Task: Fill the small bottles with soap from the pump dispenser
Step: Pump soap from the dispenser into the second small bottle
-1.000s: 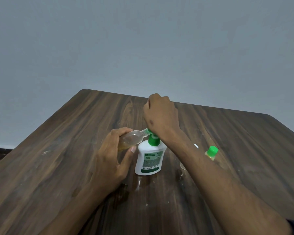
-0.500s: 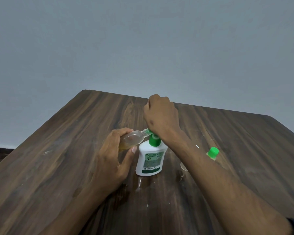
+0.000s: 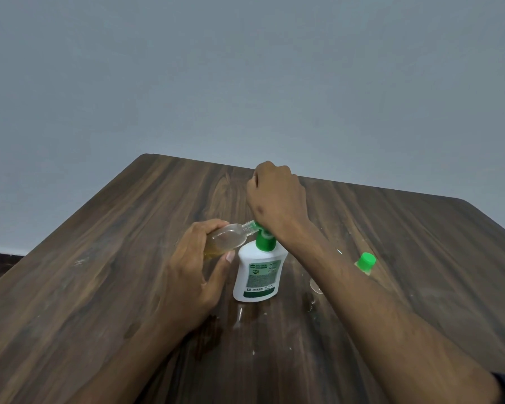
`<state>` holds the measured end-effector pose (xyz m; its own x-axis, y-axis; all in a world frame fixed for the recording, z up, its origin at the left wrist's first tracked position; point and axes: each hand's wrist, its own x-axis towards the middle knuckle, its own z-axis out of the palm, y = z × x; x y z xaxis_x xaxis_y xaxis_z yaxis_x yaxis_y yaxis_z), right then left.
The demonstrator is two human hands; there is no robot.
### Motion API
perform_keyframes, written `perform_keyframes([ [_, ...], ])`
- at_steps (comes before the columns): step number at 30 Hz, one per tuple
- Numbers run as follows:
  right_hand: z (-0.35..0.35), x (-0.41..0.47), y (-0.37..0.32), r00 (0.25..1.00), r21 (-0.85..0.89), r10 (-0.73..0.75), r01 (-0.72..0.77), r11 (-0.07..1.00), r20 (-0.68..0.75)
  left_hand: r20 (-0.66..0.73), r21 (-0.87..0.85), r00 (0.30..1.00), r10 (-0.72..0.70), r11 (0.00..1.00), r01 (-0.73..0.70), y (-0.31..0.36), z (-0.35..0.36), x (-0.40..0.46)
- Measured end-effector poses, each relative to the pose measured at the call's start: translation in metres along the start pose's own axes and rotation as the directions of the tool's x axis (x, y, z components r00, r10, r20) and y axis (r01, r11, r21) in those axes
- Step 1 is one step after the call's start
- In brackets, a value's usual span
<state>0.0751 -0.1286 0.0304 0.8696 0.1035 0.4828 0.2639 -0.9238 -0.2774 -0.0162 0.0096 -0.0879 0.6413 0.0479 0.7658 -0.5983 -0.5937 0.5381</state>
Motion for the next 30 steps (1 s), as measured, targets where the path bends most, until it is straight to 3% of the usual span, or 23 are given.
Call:
perform_keyframes([
  [30, 0.0012, -0.002, 0.0001, 0.999, -0.001, 0.018, -0.018, 1.0, 0.028, 0.007, 0.003, 1.0, -0.006, 1.0, 0.006, -0.0015, -0.0002, 0.0001],
])
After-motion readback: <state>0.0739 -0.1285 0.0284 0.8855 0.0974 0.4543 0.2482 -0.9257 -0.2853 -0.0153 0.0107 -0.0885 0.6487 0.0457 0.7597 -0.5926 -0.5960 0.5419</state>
